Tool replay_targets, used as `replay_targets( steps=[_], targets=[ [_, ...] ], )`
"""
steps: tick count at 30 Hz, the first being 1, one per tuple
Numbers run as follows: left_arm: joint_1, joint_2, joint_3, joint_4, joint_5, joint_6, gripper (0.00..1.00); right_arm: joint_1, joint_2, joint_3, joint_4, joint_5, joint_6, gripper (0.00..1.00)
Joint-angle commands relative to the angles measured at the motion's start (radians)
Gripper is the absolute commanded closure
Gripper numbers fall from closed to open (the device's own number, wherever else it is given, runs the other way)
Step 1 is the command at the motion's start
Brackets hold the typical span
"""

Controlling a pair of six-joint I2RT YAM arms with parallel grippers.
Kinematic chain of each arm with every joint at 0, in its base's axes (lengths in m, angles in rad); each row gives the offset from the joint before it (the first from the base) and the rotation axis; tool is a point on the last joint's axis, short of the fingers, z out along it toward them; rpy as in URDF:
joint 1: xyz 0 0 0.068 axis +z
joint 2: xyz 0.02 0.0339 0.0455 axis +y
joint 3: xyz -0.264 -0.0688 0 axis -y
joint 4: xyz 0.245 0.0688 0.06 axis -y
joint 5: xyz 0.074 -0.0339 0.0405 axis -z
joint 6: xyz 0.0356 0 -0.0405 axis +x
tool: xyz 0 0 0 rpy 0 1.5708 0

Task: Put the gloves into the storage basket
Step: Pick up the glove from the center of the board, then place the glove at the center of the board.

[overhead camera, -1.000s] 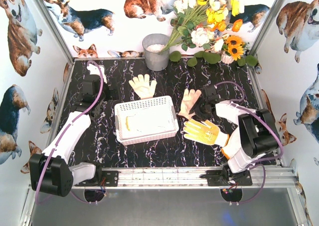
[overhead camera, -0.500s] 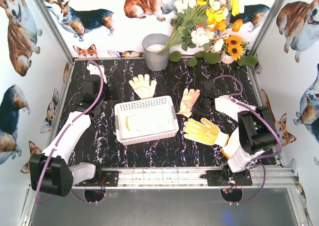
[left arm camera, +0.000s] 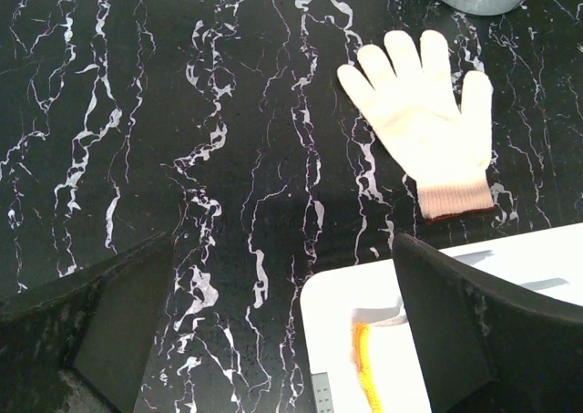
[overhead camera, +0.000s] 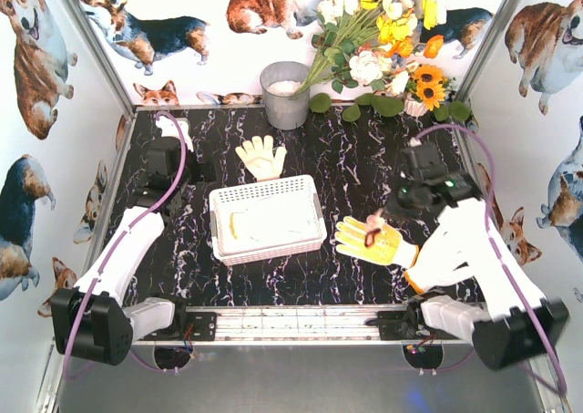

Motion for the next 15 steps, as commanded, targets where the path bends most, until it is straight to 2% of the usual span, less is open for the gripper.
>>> replay_targets(
  steps=[1, 4, 8, 15],
  targets=[
    [0.013, -0.031, -0.003, 0.018, 0.019, -0.011, 0.0, 0.015, -0.1, 0.06, -0.329, 0.046, -0.059, 1.0],
    [0.013, -0.043, -0.012, 0.02, 0.02, -0.013, 0.0, 0.07, -0.133, 0.035, -0.406, 0.069, -0.037, 1.0],
    [0.013, -0.051, -0.019, 0.021, 0.021, -0.015, 0.0, 0.205, -0.135, -0.009, -0.435, 0.117, 0.0, 1.0],
    [0.013, -0.056, -0.025, 0.012, 0.006, -0.012, 0.0, 0.471, -0.056, -0.061, -0.296, 0.153, 0.062, 1.0]
  ],
)
